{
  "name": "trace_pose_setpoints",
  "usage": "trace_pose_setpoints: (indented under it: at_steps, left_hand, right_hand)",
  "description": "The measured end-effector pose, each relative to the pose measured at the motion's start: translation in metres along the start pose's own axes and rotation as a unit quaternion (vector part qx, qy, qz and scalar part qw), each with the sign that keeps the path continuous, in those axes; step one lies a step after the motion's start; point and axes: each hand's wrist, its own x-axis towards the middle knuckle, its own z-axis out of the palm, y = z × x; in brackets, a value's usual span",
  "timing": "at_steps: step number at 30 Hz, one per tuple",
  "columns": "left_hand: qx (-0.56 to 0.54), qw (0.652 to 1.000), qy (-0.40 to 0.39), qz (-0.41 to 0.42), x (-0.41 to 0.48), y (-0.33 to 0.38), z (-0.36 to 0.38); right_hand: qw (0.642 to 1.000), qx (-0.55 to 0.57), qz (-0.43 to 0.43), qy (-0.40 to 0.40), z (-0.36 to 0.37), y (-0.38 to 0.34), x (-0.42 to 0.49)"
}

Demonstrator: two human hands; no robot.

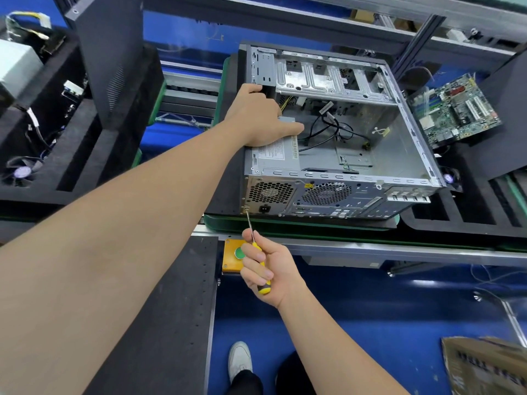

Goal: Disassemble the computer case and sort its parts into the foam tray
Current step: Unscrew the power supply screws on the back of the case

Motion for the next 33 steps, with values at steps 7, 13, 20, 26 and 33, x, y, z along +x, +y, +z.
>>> trace_pose_setpoints:
  at_steps: [7, 13, 20, 26, 33]
  left_hand:
    - [0.000, 1.000, 0.001, -0.002, 0.001, 0.000, 0.000]
    - [0.003, 1.000, -0.001, -0.002, 0.001, 0.000, 0.001]
    - [0.003, 1.000, 0.003, -0.002, 0.001, 0.000, 0.002]
    - [0.006, 1.000, 0.001, 0.001, 0.001, 0.000, 0.001]
    - [0.002, 1.000, -0.001, 0.000, 0.000, 0.000, 0.000]
  right_hand:
    - [0.984, -0.154, -0.073, 0.055, 0.007, -0.003, 0.003]
    - [0.845, -0.461, -0.195, 0.189, 0.022, 0.015, 0.007]
    - [0.377, -0.833, -0.221, 0.341, 0.021, 0.027, 0.017]
    - [0.519, -0.743, -0.277, 0.319, 0.011, 0.019, 0.012]
    - [0.869, -0.431, -0.113, 0.214, 0.014, 0.000, 0.004]
